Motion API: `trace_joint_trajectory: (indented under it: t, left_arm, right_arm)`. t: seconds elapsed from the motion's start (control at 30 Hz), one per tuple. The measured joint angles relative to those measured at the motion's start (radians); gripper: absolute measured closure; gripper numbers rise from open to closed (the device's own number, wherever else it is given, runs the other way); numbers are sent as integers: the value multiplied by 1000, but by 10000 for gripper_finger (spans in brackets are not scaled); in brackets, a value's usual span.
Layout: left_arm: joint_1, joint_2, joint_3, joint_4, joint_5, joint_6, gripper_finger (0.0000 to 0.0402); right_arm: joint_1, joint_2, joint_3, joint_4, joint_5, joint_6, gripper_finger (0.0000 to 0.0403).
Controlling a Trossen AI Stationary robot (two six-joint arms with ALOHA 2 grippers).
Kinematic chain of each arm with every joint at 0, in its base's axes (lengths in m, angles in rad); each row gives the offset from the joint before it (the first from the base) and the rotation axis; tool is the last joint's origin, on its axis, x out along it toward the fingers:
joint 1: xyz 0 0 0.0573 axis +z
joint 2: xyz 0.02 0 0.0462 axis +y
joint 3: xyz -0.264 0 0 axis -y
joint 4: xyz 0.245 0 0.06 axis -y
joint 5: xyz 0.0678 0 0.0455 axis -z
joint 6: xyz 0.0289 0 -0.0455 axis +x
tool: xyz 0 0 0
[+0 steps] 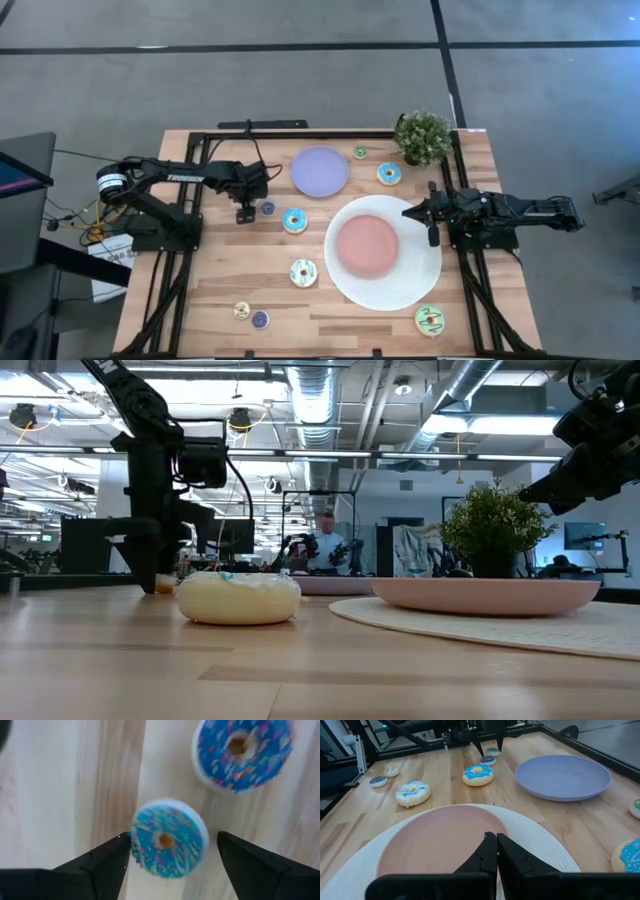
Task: Pick & Place donuts
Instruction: Put the small blue donut on the violet plate
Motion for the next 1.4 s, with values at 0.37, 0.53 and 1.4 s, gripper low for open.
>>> trace_joint_trajectory:
  t: [0.37,0.53,1.4]
  left_arm:
    - [7,-1,1,-5,-7,0,110]
    - [8,-1,-4,-6,-7,6,114]
    - [7,-2,-5,-20,-8,8,196]
  right_arm:
    - [0,0,0,0,0,0,401]
    - [0,0,0,0,-1,0,401]
    - [0,0,0,0,-1,0,401]
